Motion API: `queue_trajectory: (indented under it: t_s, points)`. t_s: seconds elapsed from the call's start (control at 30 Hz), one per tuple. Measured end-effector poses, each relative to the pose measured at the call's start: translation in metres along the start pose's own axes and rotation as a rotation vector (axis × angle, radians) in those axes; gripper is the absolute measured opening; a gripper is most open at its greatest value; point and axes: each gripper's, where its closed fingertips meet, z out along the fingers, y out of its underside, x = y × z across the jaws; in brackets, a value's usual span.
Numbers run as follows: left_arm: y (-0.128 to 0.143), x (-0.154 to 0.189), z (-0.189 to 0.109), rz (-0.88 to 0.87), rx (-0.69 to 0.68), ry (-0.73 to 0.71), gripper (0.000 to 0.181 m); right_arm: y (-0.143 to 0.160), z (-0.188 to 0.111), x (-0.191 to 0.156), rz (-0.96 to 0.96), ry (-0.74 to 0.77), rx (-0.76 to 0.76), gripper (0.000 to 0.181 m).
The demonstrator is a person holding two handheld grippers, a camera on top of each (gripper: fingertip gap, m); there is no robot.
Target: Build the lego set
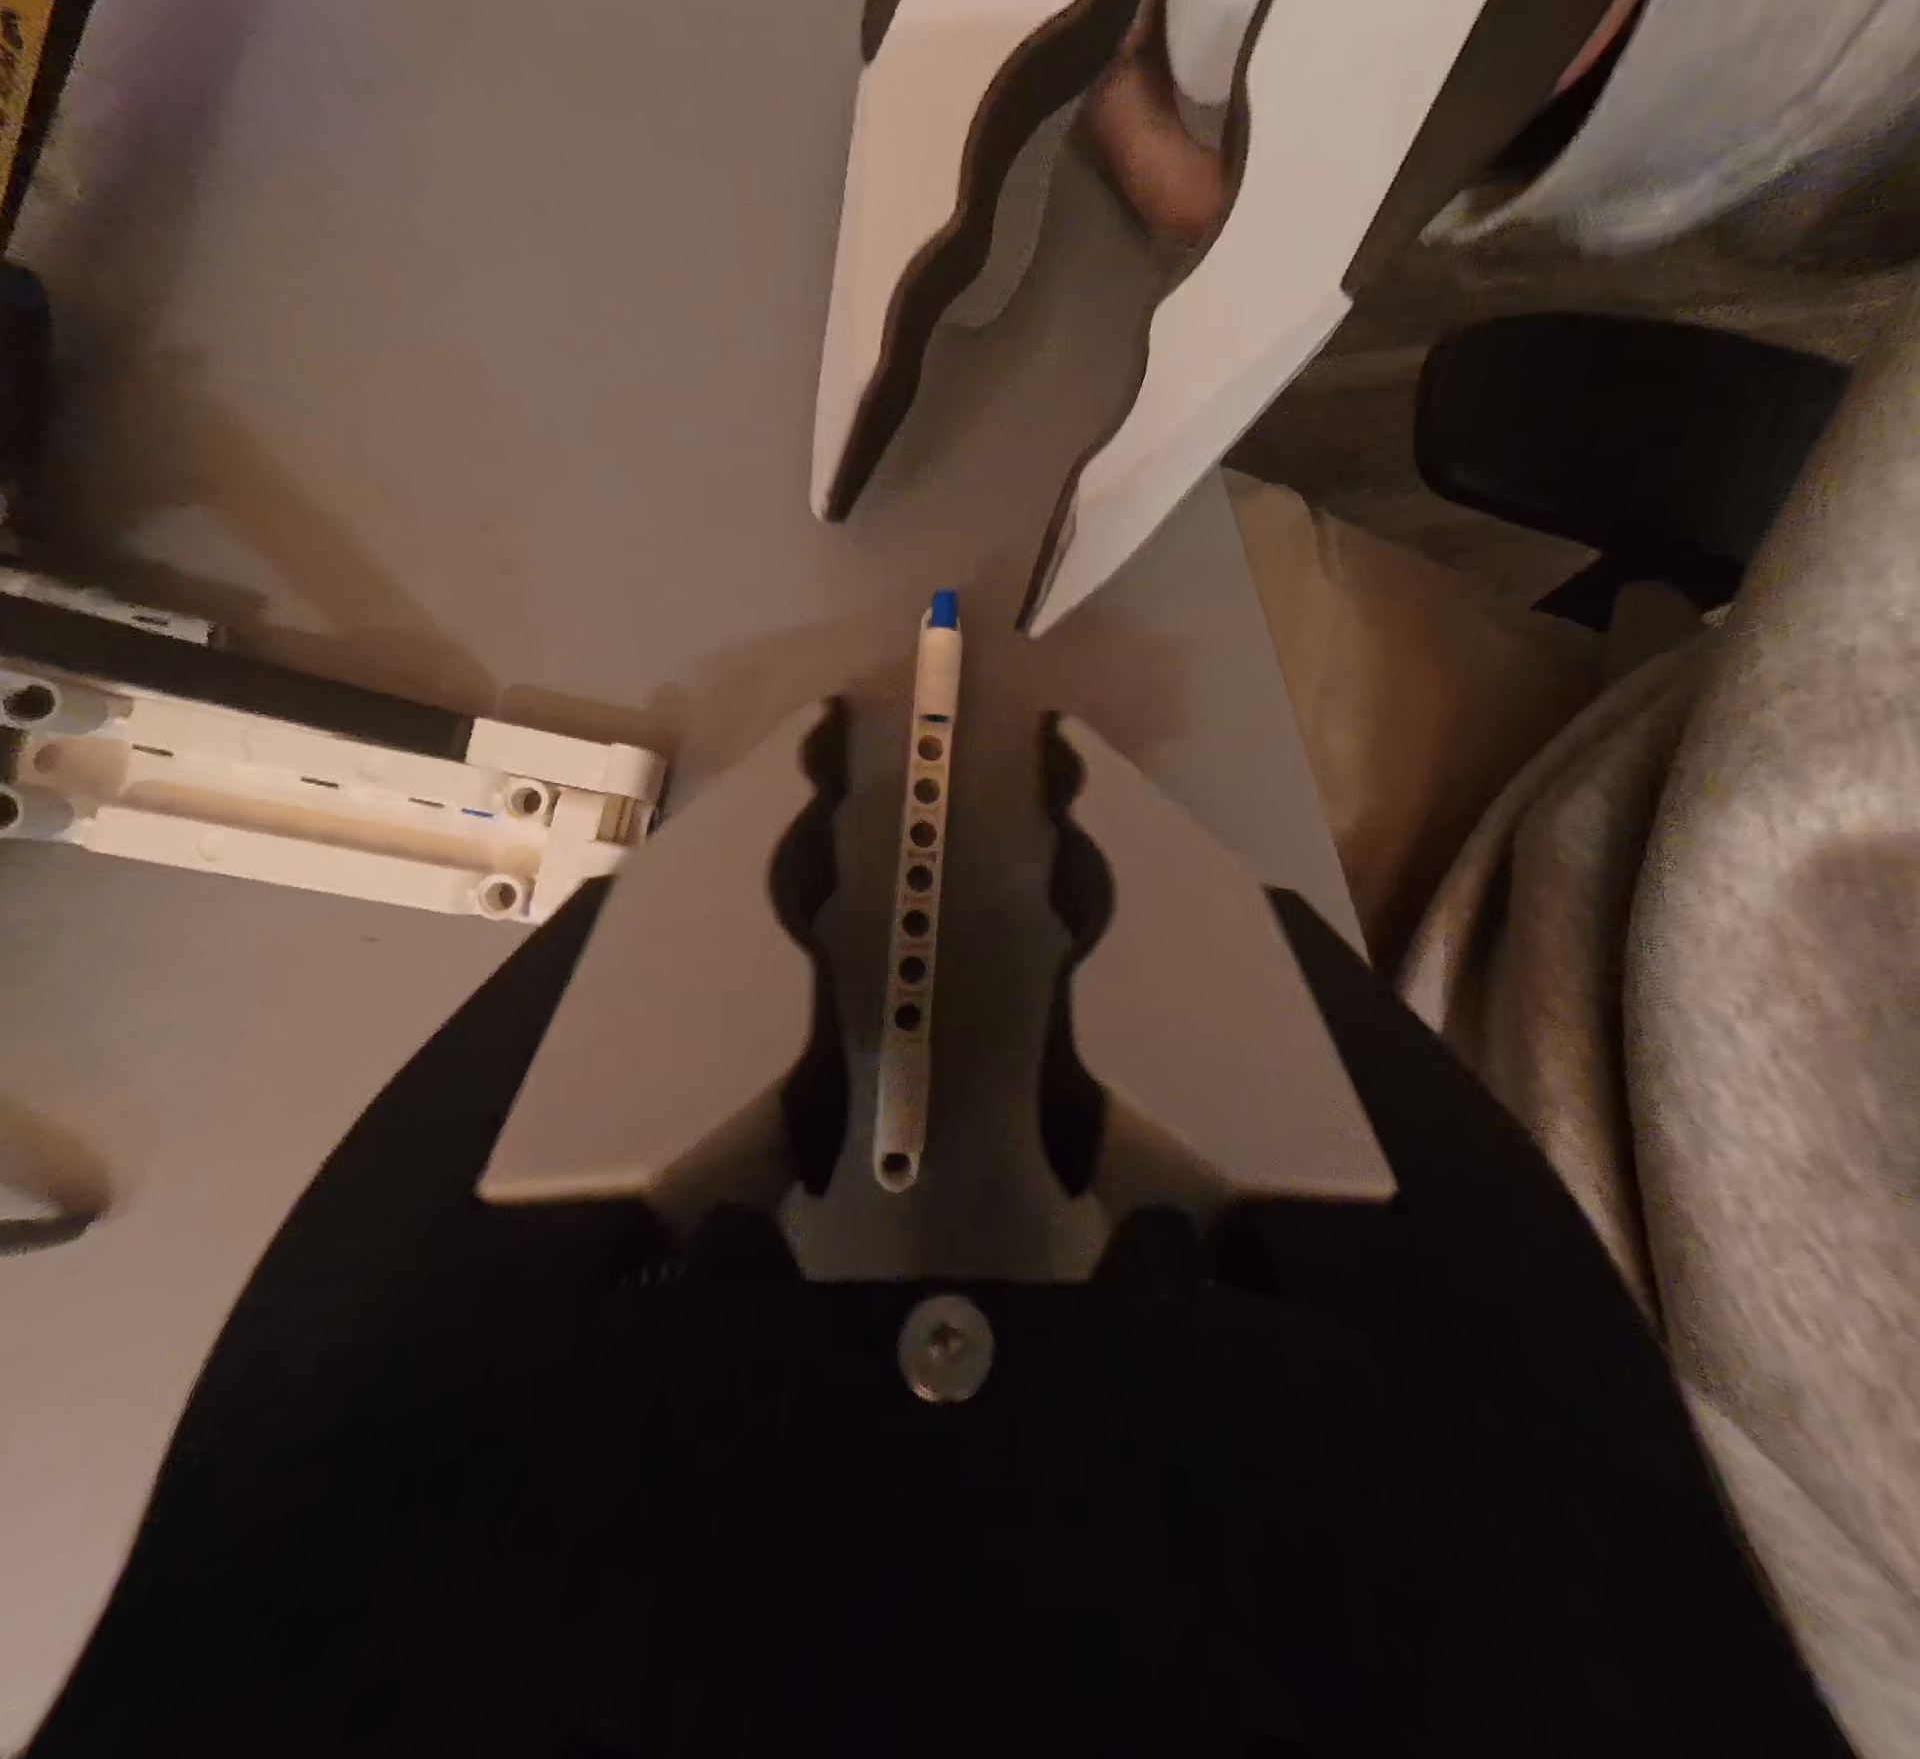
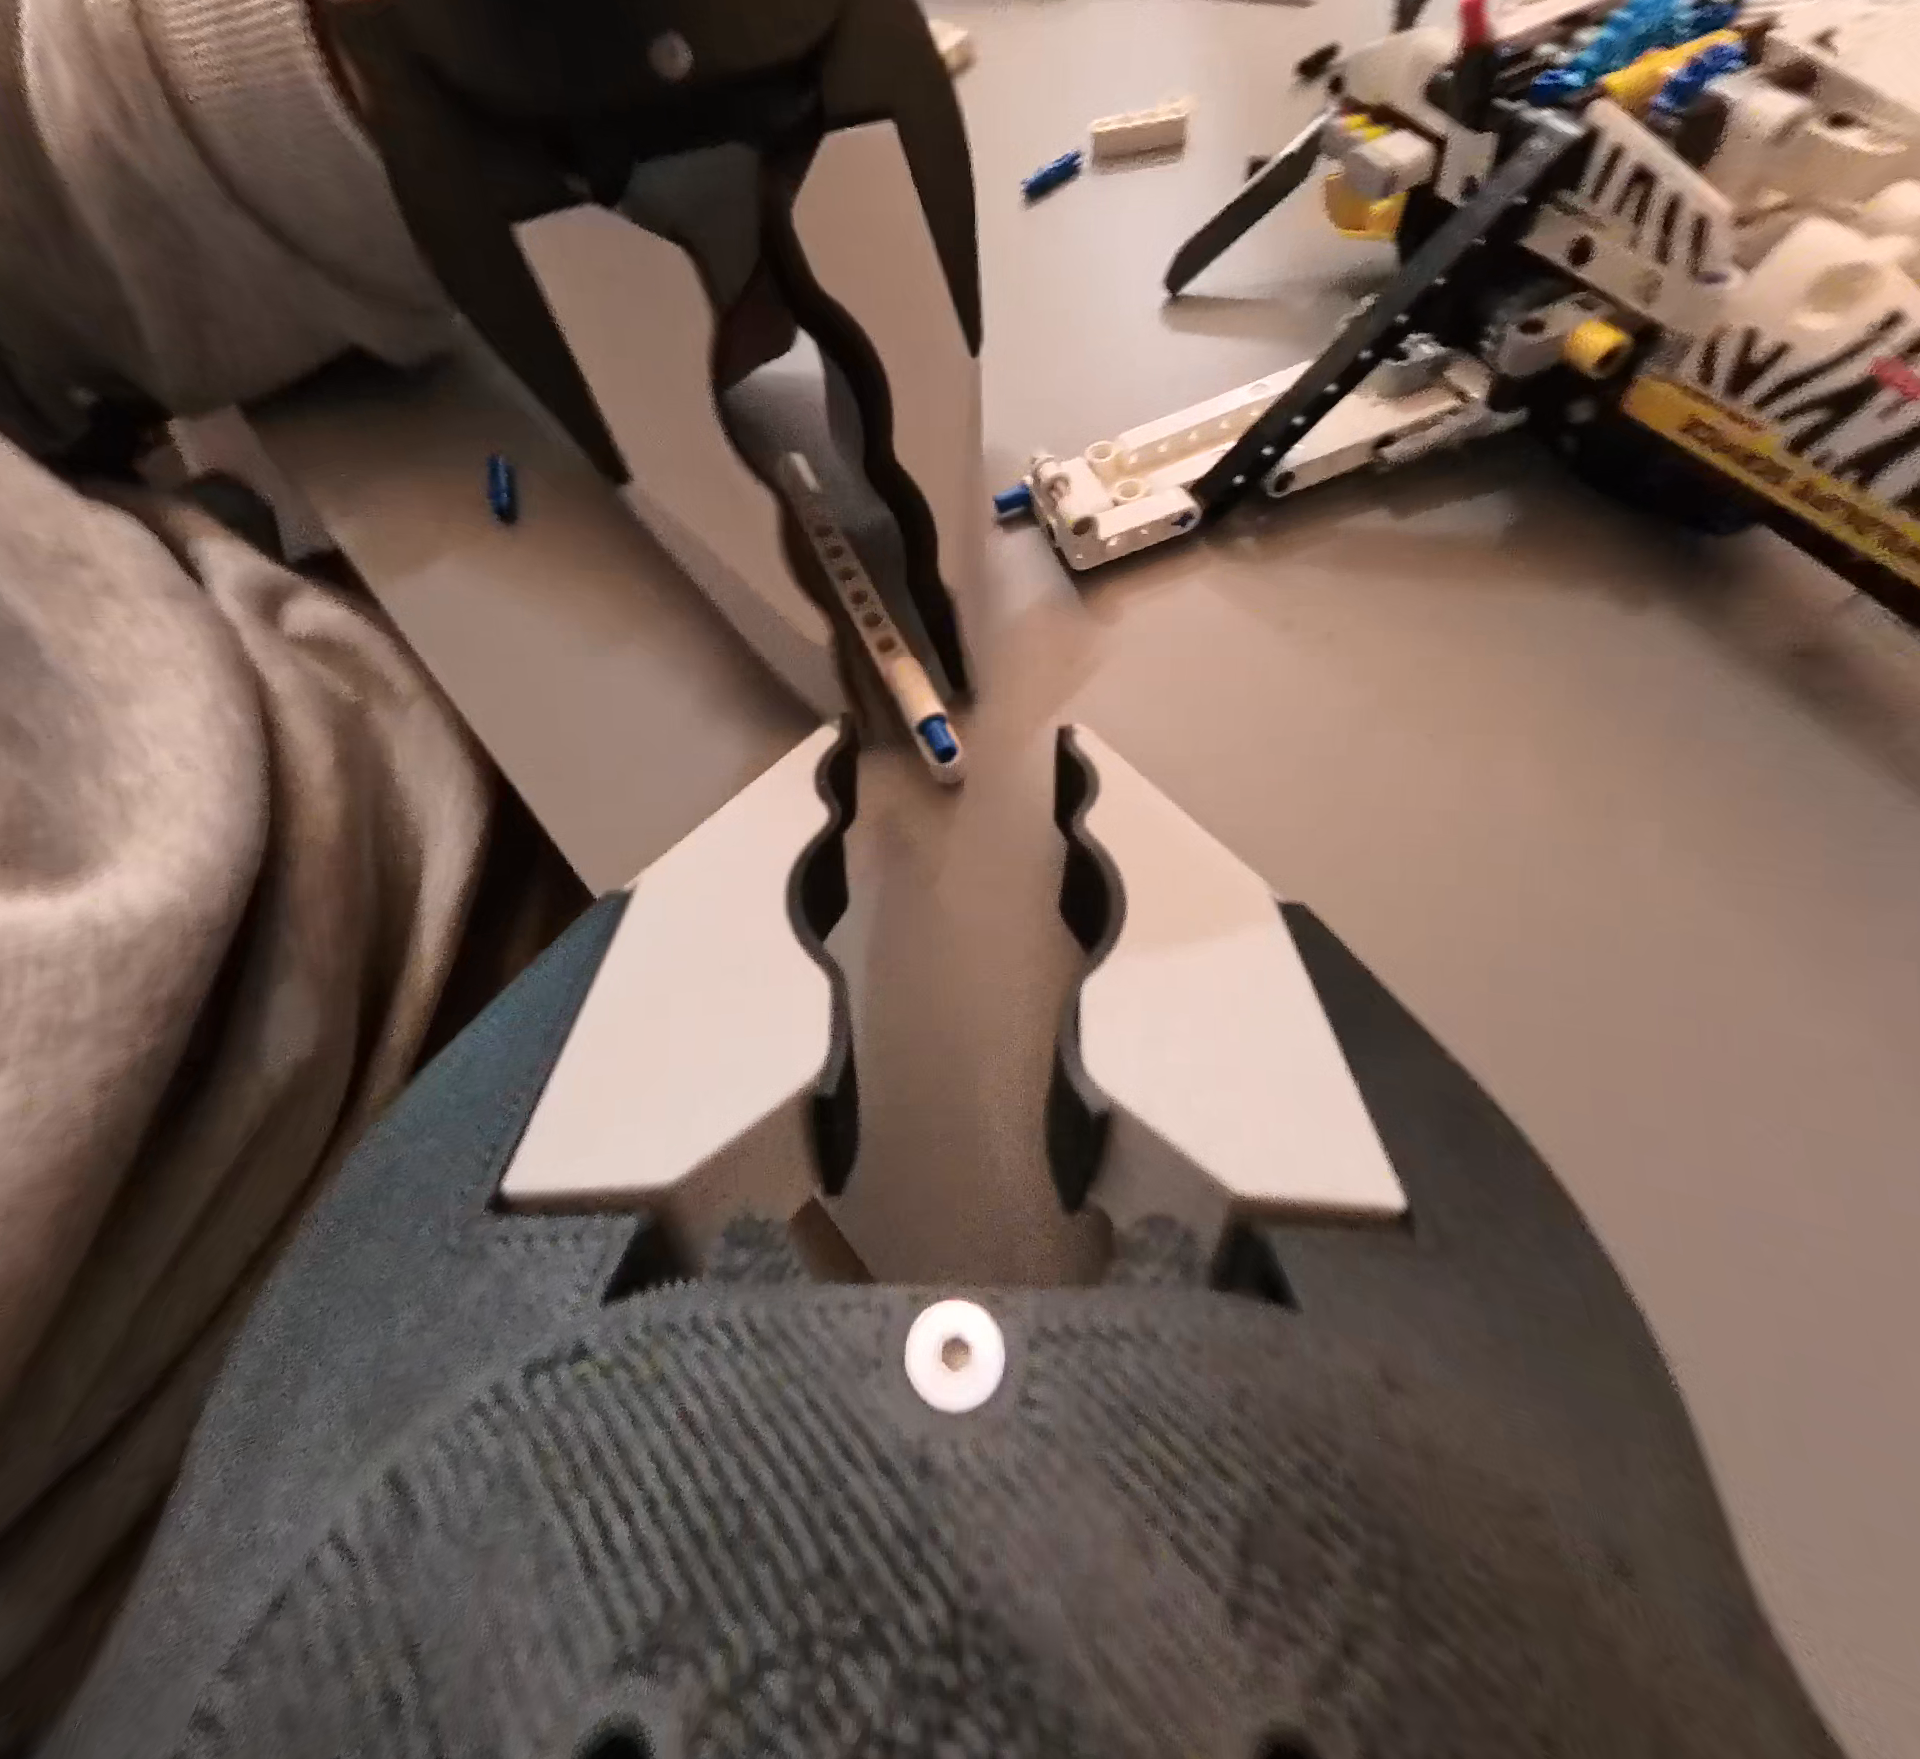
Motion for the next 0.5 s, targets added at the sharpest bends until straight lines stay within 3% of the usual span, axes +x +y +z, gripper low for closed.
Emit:
queue_trajectory:
  t_s: [0.03, 0.2, 0.3, 0.37, 0.5]
  points:
    - [0.001, -0.001, -0.002, -0.015, -0.008, -0.013, 0.049, -0.005, -0.002, 0.003, -0.004, 0.033, 0.042, 0.036]
    - [0.010, -0.010, -0.021, 0.010, -0.006, -0.144, 0.054, -0.014, -0.009, 0.007, -0.041, 0.118, 0.149, 0.033]
    - [0.012, -0.013, -0.045, -0.039, 0.095, -0.217, 0.053, -0.010, -0.008, 0.001, -0.055, 0.095, 0.135, 0.036]
    - [0.015, -0.018, -0.069, -0.088, 0.187, -0.273, 0.052, -0.002, -0.002, -0.008, -0.067, 0.049, 0.086, 0.048]
    - [0.035, -0.027, -0.123, -0.188, 0.374, -0.348, 0.049, 0.001, 0.002, -0.003, -0.046, 0.087, 0.027, 0.028]
